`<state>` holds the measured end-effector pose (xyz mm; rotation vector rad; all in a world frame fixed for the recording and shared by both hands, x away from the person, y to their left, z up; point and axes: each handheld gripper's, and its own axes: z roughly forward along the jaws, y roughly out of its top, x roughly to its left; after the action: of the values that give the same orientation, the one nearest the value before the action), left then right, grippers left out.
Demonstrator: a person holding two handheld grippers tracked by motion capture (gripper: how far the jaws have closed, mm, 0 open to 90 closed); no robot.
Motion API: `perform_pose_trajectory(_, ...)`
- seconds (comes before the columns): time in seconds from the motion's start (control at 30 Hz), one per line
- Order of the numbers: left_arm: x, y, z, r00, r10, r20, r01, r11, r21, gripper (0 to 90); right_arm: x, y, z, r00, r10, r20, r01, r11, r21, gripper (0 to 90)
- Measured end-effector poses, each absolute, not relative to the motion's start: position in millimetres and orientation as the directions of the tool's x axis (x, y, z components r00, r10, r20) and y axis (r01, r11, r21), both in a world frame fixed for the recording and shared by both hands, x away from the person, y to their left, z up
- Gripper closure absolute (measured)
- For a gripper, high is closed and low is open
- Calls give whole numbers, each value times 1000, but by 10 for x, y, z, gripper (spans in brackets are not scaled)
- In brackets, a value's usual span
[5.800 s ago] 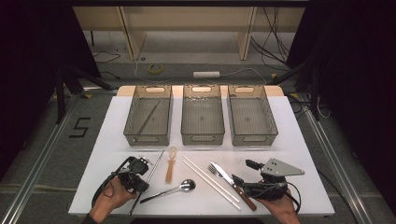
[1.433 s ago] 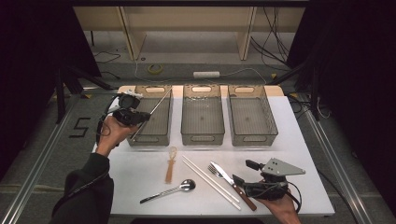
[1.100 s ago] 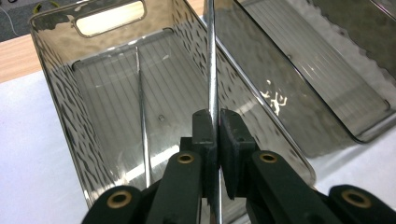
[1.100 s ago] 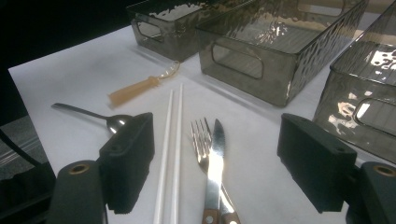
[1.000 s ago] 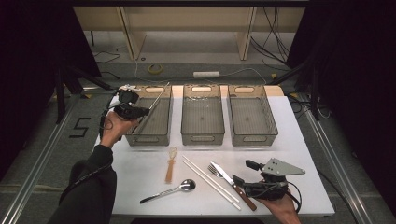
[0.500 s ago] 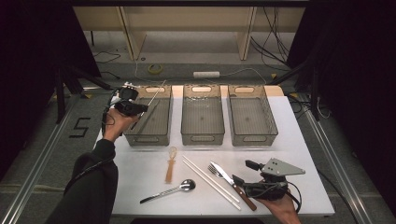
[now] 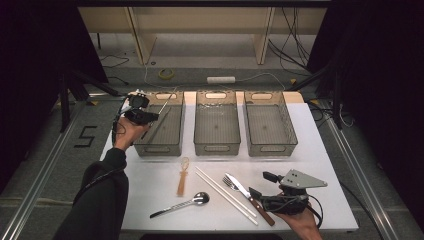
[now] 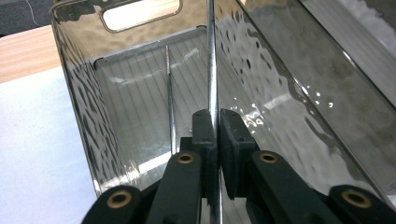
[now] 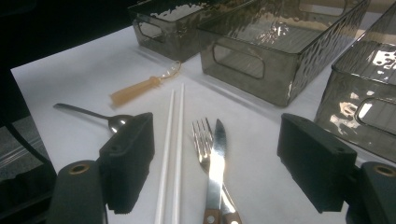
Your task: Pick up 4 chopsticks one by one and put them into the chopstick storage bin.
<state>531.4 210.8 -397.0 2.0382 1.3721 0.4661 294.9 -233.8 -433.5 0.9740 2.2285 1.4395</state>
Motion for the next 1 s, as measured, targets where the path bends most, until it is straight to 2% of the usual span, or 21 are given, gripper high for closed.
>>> perform_pose_trajectory(1.0, 5331, 2077, -4238, 386, 922, -38, 722, -276, 635, 830, 2948, -2341, -4335, -719, 688, 98, 372, 262, 891, 285)
